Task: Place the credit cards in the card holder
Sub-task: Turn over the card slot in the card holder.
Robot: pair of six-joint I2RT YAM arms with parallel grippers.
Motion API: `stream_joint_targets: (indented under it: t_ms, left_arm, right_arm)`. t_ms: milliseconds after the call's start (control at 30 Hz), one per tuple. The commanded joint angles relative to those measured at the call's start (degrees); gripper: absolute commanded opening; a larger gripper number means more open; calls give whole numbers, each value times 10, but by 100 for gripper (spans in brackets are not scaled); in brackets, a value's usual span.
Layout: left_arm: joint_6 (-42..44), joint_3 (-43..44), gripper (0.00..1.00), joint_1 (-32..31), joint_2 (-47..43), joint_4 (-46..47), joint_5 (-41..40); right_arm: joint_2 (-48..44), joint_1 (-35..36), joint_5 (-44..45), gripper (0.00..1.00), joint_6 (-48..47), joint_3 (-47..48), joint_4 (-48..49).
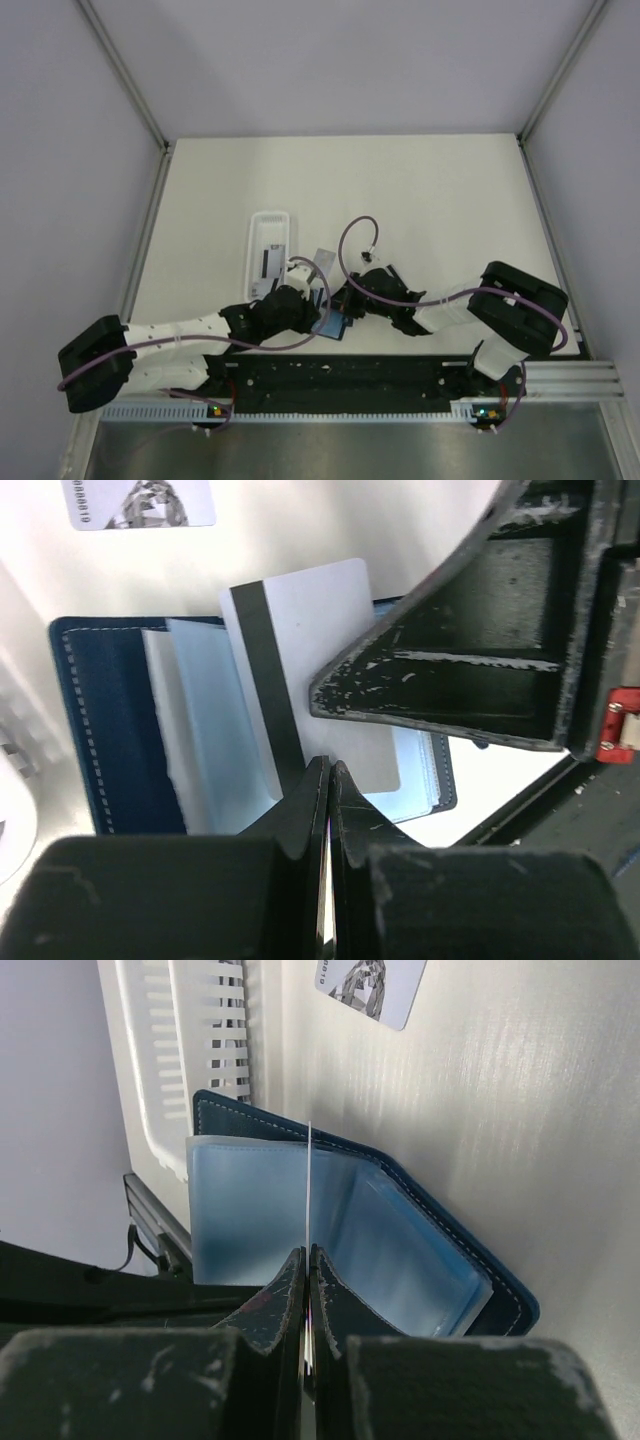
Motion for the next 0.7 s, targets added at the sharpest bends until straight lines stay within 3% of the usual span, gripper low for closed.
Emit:
stream_joint_targets:
  t_ms: [0,333,667]
  left_arm:
    - [-21,7,0,7,11,20,-54]
    - [-35,-7,0,42,-5,4,-98]
    - [-30,-19,0,54,0,12,-81]
  right_arm:
    - [-3,8,2,0,-1,12,23]
    - [-3,8,20,0,18,1,-34]
    - [-29,10,51,0,21,43,-230]
